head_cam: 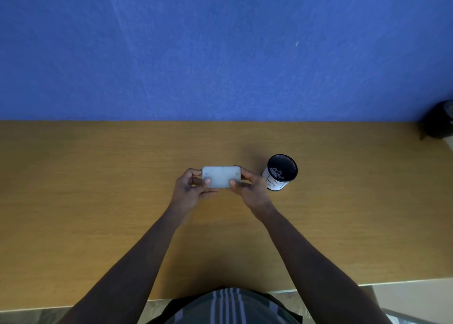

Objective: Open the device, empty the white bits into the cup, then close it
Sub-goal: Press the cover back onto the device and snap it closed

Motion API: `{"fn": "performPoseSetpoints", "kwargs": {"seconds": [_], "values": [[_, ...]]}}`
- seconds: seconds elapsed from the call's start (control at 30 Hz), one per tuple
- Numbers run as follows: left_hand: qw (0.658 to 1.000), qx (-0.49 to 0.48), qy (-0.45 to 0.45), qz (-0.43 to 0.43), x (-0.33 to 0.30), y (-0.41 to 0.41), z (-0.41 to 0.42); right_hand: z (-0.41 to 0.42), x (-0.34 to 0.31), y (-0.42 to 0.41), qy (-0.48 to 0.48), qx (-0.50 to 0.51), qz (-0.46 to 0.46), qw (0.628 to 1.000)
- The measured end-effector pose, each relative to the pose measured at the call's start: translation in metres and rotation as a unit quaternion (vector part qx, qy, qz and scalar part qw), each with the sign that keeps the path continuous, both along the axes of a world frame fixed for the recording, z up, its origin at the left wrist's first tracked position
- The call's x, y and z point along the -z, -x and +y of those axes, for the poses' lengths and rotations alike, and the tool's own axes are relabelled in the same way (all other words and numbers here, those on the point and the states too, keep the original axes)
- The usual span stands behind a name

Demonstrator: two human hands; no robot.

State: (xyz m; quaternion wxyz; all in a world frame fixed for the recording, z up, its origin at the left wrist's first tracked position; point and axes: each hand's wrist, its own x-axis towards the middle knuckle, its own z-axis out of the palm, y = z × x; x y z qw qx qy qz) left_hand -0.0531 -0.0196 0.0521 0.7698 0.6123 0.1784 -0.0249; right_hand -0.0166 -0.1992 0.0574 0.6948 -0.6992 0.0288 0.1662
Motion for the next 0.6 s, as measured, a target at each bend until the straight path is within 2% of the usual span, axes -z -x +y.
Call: {"fn": "performPoseSetpoints", "kwargs": {"seconds": [0.13,0.47,0.6], "values": [[1.0,0.001,0.007,0.004,0.003,0.001,0.002,-0.002,0.003,0.001,-0.016,-0.002,0.011,1.0],[0.999,-0.025,-0.029,0.007,-0.001,-0.003,-0.005,0.004,0.004,0.002,-0.029,0.087,0.051,0.994],[0.999,-0.01,-0.04,0.01,-0.004,-0.002,-0.007,0.003,0.004,-0.002,-0.007,0.112,0.055,0.992]]}}
